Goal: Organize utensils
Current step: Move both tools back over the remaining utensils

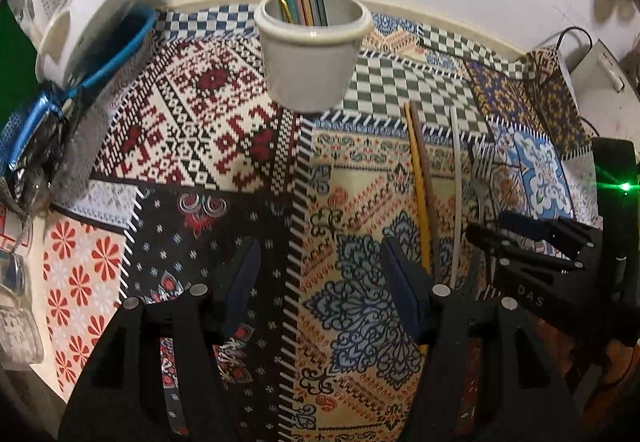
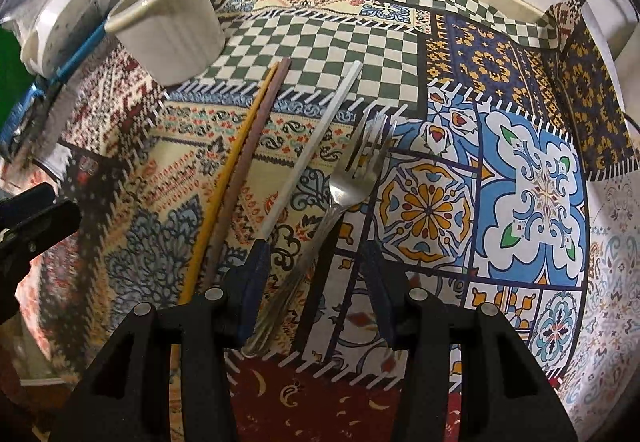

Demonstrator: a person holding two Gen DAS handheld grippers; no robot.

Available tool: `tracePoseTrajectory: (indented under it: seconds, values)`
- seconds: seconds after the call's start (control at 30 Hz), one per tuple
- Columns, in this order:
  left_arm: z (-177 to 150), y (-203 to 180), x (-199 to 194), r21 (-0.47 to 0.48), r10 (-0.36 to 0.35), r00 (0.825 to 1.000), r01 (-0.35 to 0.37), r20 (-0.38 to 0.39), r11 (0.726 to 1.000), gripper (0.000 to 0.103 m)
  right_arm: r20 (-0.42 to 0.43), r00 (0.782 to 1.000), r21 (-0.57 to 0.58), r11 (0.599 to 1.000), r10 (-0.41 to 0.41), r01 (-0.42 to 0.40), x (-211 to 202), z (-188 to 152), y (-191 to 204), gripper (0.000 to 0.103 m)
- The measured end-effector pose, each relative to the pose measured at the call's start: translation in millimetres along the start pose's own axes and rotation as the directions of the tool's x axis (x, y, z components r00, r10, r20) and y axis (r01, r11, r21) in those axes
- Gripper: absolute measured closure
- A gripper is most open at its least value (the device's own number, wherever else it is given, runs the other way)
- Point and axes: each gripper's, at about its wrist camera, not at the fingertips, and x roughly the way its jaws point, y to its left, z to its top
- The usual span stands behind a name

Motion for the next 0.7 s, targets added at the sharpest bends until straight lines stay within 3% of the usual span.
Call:
tracePoseTrajectory:
  seconds: [0.23,0.5,0.7]
  values:
    - [-7.9,-12.1,9.9,0.012,-0.023,0.999,0.023,-0.026,1.0,0.042,0.011,1.0,0.033,0.999,0.001,-0.001,-9.1,-8.5,-24.1,0.095]
    - [-8.8,-27.8,15.9,0.032,-0.053,0.998,0.055,-0.035,0.998,0.042,-0.009,1.0,0.097,0.995,-0.019,0.019,-20.6,-24.6,-64.0,0.096]
    - [-6.8,-31.8,20.2,0.031,-0.068,0.997,0.069,-0.043,0.997,0.042,-0.011,0.999,0.147,0.988,0.039,-0.037,-24.2,-15.1,-77.8,0.093]
